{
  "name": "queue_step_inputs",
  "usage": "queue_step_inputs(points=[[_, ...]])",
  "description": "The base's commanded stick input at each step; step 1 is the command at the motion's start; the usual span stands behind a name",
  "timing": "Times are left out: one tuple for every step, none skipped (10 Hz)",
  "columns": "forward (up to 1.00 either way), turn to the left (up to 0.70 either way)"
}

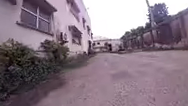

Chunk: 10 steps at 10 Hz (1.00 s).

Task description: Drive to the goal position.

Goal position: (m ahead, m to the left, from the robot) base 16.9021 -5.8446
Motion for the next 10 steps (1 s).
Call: queue_step_inputs(points=[[1.00, 0.00], [1.00, 0.00], [1.00, 0.00], [1.00, 0.00], [1.00, 0.00], [1.00, 0.00], [1.00, 0.00], [1.00, 0.00], [1.00, 0.00], [1.00, 0.00]])
